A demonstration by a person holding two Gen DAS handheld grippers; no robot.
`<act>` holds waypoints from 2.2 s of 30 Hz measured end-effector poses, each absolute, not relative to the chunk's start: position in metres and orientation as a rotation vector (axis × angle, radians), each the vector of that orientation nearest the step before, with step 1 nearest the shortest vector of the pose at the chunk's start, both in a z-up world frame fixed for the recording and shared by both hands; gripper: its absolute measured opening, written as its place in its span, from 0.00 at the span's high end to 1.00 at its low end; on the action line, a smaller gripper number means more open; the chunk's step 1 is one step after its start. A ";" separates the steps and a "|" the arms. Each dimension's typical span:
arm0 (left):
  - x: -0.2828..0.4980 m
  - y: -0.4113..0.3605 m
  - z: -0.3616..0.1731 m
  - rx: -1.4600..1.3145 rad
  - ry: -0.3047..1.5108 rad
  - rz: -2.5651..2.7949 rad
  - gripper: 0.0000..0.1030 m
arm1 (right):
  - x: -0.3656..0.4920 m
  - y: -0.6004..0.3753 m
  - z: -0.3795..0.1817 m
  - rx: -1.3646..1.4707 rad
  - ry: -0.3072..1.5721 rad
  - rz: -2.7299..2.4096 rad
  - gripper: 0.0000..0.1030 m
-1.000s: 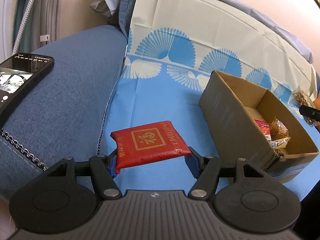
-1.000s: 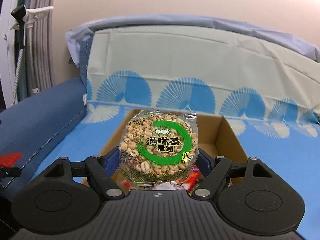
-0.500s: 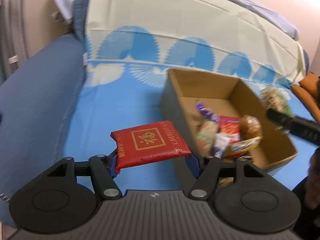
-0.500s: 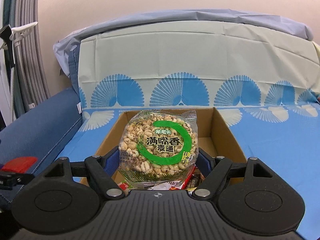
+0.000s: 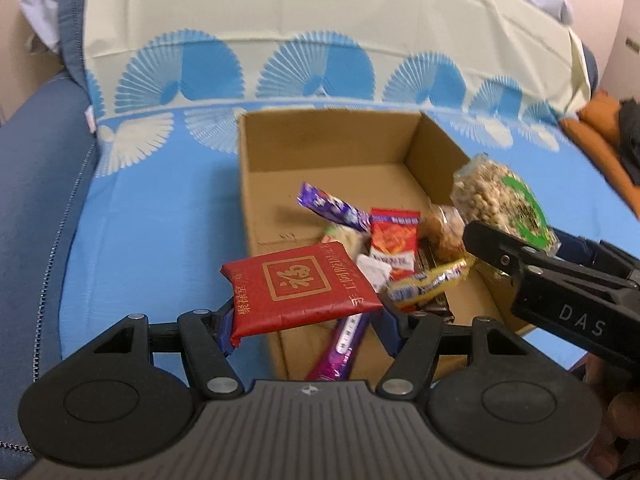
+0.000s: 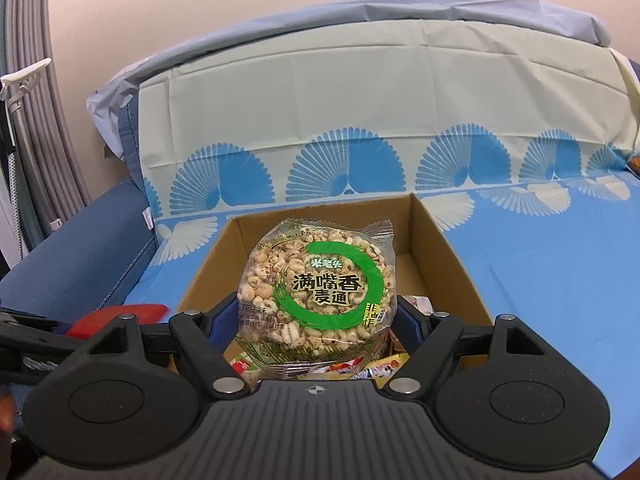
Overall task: Organize snacks
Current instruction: 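Carry the red cake with the left tool while the right carries the grain bag over the box, then open both tools to drop the red cake and grain bag into the box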
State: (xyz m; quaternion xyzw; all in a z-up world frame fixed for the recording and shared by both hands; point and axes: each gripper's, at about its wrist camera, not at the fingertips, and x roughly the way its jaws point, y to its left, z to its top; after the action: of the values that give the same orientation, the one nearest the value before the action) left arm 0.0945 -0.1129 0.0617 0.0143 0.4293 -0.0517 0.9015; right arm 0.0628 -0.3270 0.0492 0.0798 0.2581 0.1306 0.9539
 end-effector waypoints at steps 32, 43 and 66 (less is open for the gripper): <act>0.134 -0.172 0.026 0.141 0.991 -0.104 0.31 | 0.075 -0.354 0.035 0.226 0.623 0.213 0.23; 0.126 -0.163 0.036 0.117 0.940 -0.075 0.07 | 0.074 -0.360 0.036 0.254 0.600 0.190 0.12; -0.018 -0.082 0.065 -0.117 0.681 -0.092 0.02 | 0.022 -0.346 0.055 0.192 0.528 0.160 0.01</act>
State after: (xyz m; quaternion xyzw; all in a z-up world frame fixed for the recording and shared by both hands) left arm -0.0183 -0.0820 0.0651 -0.0573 0.3335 -0.0453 0.9399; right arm 0.0220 -0.3456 0.0553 0.0948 0.2603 0.0788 0.9576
